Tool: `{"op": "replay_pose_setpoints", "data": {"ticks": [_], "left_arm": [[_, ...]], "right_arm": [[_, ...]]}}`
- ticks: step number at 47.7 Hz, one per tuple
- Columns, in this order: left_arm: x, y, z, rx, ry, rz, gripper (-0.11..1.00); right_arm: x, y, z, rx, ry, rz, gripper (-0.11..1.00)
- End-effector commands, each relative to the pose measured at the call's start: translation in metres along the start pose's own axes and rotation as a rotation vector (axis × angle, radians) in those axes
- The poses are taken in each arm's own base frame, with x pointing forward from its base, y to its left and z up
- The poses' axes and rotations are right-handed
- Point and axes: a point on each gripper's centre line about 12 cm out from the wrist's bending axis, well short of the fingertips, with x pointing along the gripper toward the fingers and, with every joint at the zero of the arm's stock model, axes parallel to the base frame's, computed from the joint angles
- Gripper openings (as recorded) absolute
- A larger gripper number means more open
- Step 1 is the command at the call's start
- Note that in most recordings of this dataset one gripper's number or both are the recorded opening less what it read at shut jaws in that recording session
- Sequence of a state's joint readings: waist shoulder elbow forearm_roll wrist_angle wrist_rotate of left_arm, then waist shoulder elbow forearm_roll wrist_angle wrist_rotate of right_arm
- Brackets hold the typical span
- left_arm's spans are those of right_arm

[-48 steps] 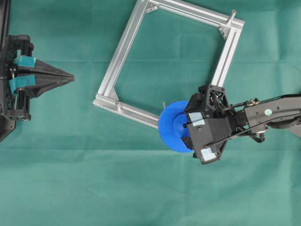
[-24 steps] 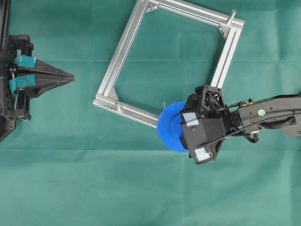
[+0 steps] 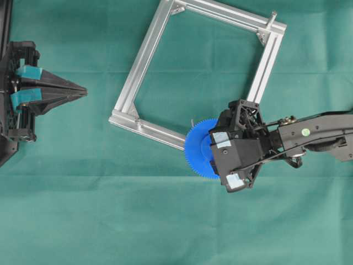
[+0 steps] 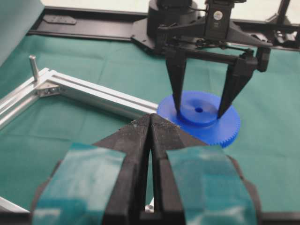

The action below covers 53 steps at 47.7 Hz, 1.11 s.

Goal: Find the location of the shaft and insert the gear.
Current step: 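Align the gear's center hole over the shaft with the right gripper, then push the blue gear down onto the shaft with the right gripper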

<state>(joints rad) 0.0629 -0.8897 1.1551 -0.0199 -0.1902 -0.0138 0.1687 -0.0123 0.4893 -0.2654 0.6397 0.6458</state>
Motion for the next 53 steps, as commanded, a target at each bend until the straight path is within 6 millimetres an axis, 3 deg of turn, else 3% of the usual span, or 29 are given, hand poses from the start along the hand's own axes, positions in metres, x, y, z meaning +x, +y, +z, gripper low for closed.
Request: {"op": "replay_pose_setpoints", "data": {"ticks": [1, 25, 53], "left_arm": [[0.002, -0.001, 0.011, -0.002, -0.028, -0.002, 0.00], [0.002, -0.002, 0.011, -0.001, -0.024, -0.008, 0.00], [0.002, -0.003, 0.011, 0.001, -0.024, -0.012, 0.00]], "right_arm": [[-0.012, -0.003, 0.017, 0.022, -0.047, 0.008, 0.68], [-0.009, -0.004, 0.013, 0.021, -0.037, 0.004, 0.68], [0.014, -0.003, 0.005, 0.013, 0.001, -0.004, 0.68]]}}
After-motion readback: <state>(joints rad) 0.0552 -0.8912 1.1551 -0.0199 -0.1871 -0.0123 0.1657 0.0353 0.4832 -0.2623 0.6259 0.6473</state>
